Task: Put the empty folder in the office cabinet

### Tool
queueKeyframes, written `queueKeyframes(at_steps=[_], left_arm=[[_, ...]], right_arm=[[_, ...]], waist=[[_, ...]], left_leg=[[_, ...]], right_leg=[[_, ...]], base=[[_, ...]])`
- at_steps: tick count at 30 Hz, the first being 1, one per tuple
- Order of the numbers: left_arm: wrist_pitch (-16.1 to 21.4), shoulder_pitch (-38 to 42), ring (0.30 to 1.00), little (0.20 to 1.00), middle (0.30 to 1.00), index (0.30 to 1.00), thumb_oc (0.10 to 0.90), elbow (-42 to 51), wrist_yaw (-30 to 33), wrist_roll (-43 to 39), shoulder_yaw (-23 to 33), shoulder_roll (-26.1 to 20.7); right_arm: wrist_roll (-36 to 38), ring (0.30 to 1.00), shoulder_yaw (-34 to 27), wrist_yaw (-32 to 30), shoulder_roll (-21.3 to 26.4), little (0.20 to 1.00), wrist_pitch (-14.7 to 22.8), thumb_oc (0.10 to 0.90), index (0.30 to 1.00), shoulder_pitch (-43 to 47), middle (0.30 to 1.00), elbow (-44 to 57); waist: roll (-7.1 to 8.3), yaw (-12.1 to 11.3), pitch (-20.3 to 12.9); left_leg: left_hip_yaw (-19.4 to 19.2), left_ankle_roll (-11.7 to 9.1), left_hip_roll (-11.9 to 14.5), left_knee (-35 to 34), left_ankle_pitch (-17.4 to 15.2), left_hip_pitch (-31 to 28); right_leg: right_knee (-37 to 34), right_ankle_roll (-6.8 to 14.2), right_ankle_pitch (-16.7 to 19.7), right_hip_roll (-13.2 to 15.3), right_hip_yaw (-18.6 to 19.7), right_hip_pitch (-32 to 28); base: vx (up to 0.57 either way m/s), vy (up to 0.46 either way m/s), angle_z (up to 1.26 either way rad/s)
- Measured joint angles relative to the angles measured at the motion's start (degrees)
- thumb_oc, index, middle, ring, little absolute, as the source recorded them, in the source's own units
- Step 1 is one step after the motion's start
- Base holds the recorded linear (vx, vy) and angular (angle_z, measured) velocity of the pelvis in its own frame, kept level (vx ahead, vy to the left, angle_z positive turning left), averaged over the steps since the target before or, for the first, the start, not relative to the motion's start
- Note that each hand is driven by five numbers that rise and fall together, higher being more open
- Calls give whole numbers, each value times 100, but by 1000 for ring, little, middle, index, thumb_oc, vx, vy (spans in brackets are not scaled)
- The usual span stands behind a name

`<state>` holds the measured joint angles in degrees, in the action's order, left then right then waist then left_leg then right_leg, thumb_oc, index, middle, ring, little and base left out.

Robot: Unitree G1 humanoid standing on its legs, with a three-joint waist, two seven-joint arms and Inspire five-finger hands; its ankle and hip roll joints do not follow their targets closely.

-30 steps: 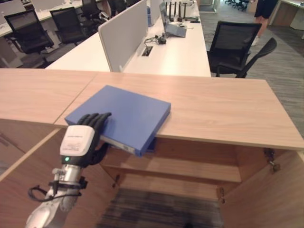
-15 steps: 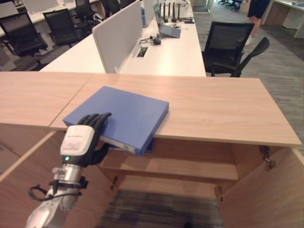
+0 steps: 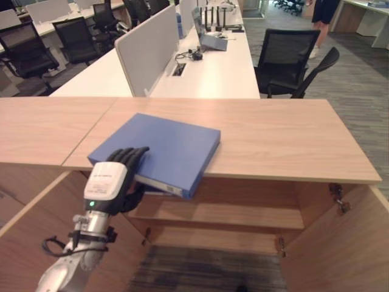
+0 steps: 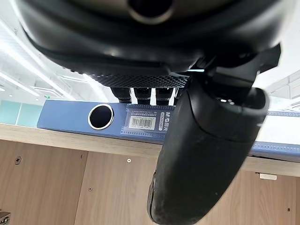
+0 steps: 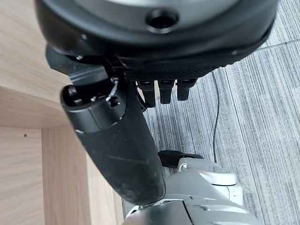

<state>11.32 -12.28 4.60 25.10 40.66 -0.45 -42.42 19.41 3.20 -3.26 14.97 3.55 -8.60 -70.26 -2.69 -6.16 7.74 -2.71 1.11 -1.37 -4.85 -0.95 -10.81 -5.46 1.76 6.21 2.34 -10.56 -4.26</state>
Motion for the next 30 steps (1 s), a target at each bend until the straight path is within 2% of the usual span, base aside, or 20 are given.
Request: queueKeyframes(at_steps=[6, 12, 19, 30], left_arm=[[4, 47, 900, 900, 900, 900, 800, 0, -71, 27, -44, -256], [-2, 54, 900, 900, 900, 900, 800, 0, -71, 61, -78, -256], [1, 224, 900, 900, 900, 900, 800, -1, -78, 77, -268, -256], [-2, 262, 900, 900, 900, 900, 800, 1, -74, 254, -277, -258]], right_arm=[[106, 900, -16, 1, -11, 900, -4, 800, 900, 0, 900, -23], [106, 900, -33, 1, -18, 900, -4, 800, 900, 2, 900, -23], [108, 900, -74, 1, -20, 900, -11, 800, 900, 2, 900, -28], [110, 900, -76, 1, -21, 900, -12, 800, 900, 5, 900, -28]], waist=[[-11, 34, -9], [-21, 131, -15], [-39, 143, -29], [-31, 137, -25]], left_leg=[[-13, 0, -1, 0, 0, 11], [-37, 1, -2, -1, 0, 20], [-47, 1, -2, 0, 4, 70], [-55, 2, -2, -1, 2, 70]], right_leg=[[0, 5, 4, -1, 16, 16], [0, 12, 9, -1, 39, 34], [-1, 25, 21, -5, 54, 92], [-1, 25, 21, -5, 63, 95]], base=[[0, 0, 0], [-1, 1, -1], [0, 0, -1], [0, 0, 0]])
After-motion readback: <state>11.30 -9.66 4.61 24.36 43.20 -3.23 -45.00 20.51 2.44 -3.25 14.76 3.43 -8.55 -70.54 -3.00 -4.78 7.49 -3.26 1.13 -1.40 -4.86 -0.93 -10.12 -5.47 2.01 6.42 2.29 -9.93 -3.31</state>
